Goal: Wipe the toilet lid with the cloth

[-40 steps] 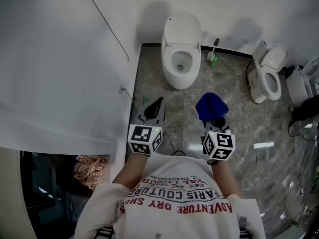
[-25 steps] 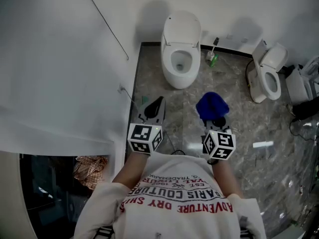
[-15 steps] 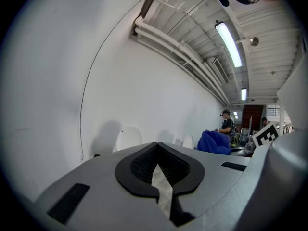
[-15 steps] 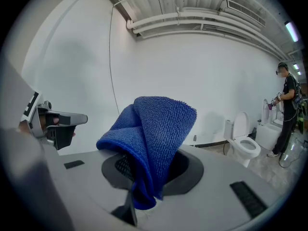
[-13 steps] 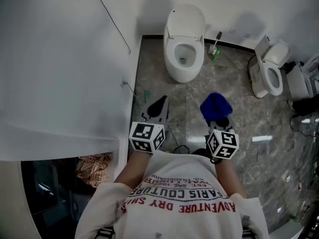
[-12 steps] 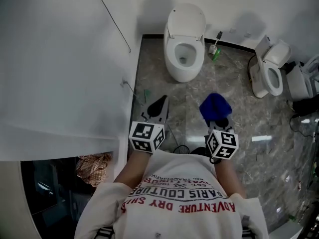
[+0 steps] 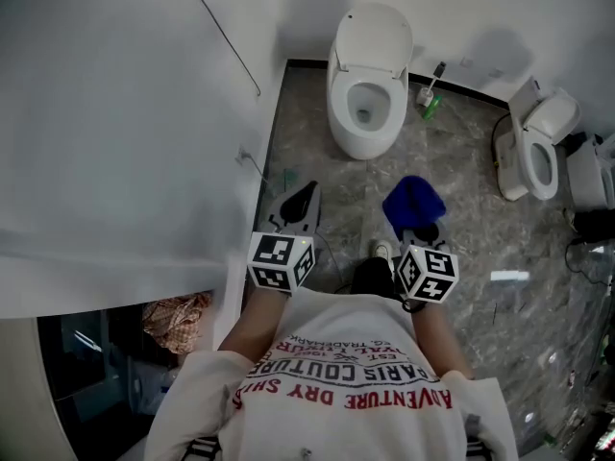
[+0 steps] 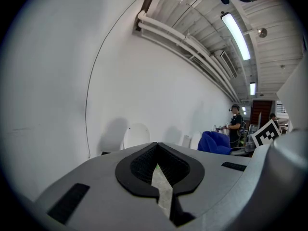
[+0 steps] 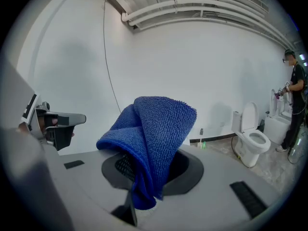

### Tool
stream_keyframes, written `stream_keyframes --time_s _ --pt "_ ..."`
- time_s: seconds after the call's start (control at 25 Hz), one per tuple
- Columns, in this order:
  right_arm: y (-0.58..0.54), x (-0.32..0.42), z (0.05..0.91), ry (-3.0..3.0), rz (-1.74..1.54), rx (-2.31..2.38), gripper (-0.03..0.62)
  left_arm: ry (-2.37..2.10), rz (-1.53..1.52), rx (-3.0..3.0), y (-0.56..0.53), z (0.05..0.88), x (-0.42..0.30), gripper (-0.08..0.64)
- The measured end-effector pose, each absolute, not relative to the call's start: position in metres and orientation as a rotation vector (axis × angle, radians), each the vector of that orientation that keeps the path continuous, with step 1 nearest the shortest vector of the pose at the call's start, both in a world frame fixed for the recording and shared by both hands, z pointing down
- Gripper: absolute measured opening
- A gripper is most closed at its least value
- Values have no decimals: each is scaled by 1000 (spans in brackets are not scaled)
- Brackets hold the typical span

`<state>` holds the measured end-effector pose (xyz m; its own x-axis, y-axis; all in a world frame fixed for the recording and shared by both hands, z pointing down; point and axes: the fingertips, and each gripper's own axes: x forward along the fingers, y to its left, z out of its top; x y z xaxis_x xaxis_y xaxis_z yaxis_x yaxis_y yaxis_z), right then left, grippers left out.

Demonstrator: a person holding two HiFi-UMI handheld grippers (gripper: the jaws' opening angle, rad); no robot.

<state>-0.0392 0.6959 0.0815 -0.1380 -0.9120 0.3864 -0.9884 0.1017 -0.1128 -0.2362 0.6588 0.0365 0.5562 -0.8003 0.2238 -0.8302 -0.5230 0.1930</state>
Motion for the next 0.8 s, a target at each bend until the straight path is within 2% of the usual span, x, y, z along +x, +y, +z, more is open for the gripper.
stream_keyframes --time_s 0.52,0.8 --pt "522 107 73 -2259 481 1775 87 -1487 143 2432 521 32 -83 8" --pt "459 174 88 -2266 540 1708 87 -1545 186 2361 469 43 -32 8"
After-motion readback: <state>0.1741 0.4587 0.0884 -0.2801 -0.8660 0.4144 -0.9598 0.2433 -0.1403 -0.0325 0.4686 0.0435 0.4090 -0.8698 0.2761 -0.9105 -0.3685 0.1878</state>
